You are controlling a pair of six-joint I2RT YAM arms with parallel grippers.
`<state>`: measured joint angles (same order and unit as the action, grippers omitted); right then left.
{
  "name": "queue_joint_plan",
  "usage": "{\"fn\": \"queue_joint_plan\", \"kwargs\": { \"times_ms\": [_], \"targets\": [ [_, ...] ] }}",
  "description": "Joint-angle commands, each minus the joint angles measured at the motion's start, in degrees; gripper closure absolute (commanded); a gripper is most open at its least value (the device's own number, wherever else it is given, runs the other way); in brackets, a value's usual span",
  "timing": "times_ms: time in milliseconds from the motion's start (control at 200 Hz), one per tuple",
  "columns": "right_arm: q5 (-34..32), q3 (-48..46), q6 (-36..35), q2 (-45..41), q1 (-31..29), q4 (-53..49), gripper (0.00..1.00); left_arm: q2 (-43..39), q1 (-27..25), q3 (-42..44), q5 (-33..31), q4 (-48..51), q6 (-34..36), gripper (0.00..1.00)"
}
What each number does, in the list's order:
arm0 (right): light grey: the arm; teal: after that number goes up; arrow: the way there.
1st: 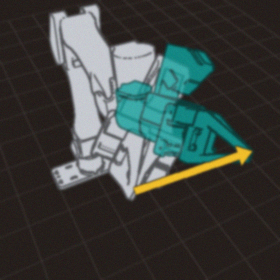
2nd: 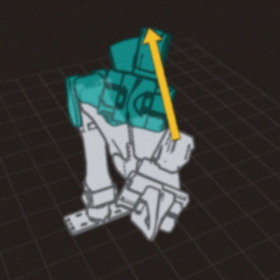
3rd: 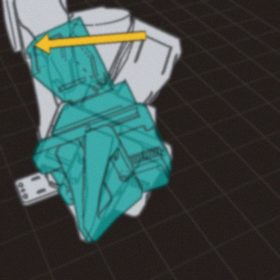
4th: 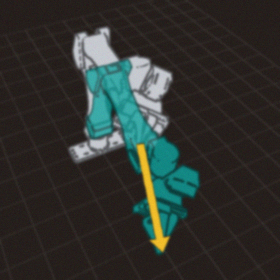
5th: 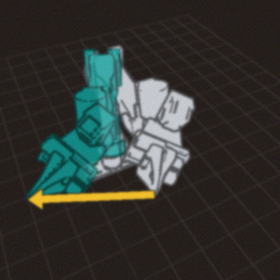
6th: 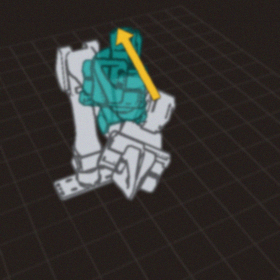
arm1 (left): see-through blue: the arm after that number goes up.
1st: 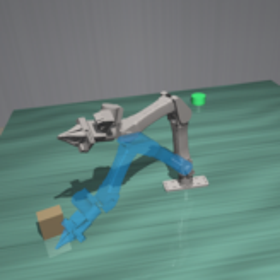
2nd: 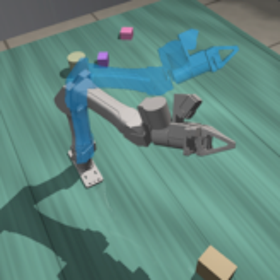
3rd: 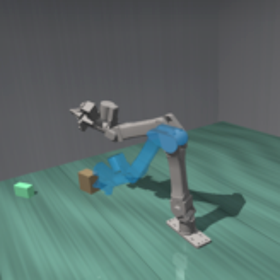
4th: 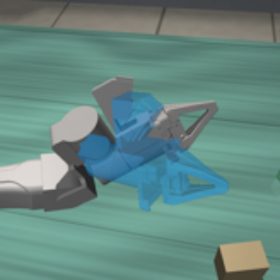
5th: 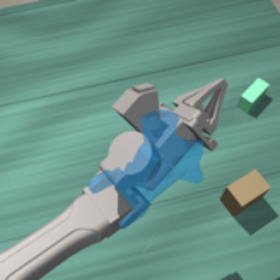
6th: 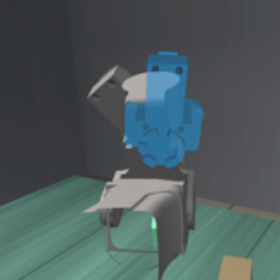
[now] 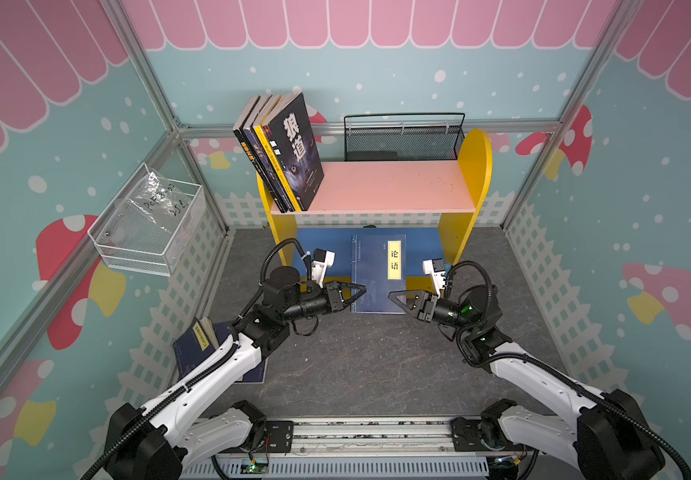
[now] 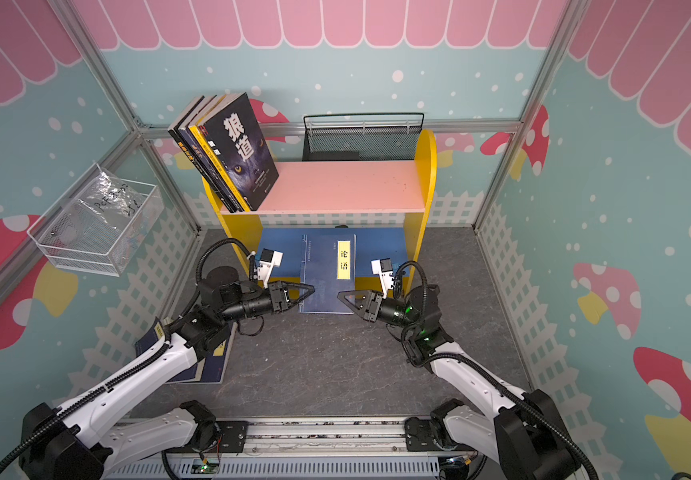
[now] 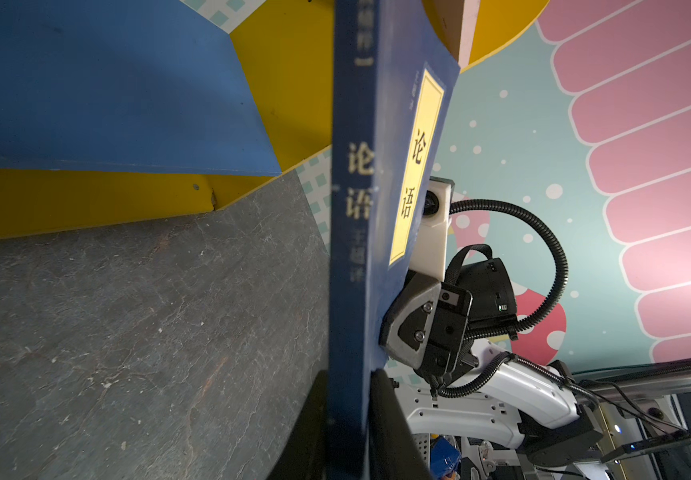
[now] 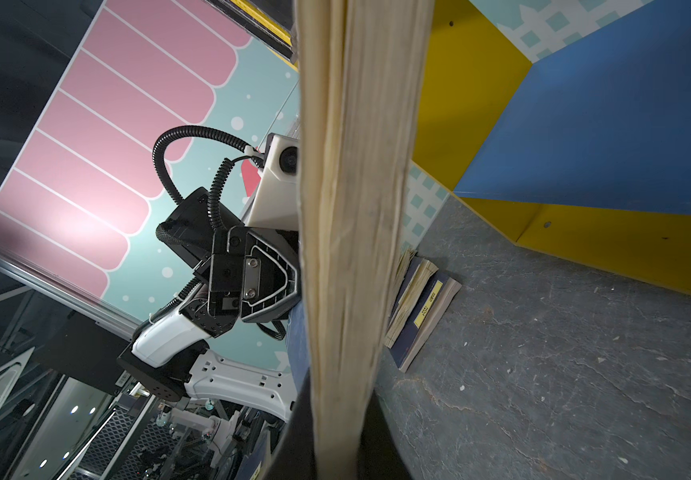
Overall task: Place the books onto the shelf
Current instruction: 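Carry the upright paperback toward the blue lower shelf with both grippers, then push the paperback onto the blue shelf with the right gripper while left gripper withdraws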
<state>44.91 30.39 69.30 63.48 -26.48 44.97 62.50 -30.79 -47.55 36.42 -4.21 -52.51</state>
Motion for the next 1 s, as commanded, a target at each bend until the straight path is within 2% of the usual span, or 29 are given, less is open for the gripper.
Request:
{"fn": "queue_joint_plan", "kwargs": {
  "times_ms": [0,200,265,335,410,460,560,720,806,996],
  "targets": [
    [0.4,1.4,0.2,0.4,0.4,2.2,0.93,0.3,0.1,0.1,-0.4,-1.6,-0.3,0.86],
    [0.3,1.3,0.0,0.3,0.5,1.6,0.94,0.9,0.0,-0.1,-0.7,-1.2,-0.4,0.91],
    [0.2,1.2,0.0,0.3,0.5,1.4,0.94,0.8,0.0,-0.3,-1.4,-0.1,-0.2,0.82],
    [-0.2,1.5,-0.4,0.5,0.5,0.5,0.94,0.2,0.0,-0.8,-3.2,3.0,1.2,0.67],
    [-0.8,3.0,-1.9,0.9,0.5,-2.7,0.94,-1.0,0.1,-2.1,-6.5,8.8,3.9,0.61],
    [-1.6,4.5,-3.5,1.3,0.5,-6.7,0.94,-2.3,0.4,-3.2,-9.8,13.8,6.0,0.53],
    [-3.3,6.8,-5.9,2.3,0.5,-11.5,0.93,-5.6,1.1,-5.5,-18.4,24.4,9.6,0.45],
    [-5.4,9.7,-5.6,6.9,0.5,-12.6,0.94,-12.8,1.2,-8.0,-40.7,40.3,12.3,0.42],
    [-5.8,11.7,-4.8,11.0,0.5,-12.2,0.95,-17.8,1.6,-8.2,-48.2,44.2,12.4,0.4],
    [-4.0,18.2,0.6,22.5,0.2,-7.9,0.96,-28.4,1.9,-7.2,-59.3,48.3,11.7,0.37]
  ]
}}
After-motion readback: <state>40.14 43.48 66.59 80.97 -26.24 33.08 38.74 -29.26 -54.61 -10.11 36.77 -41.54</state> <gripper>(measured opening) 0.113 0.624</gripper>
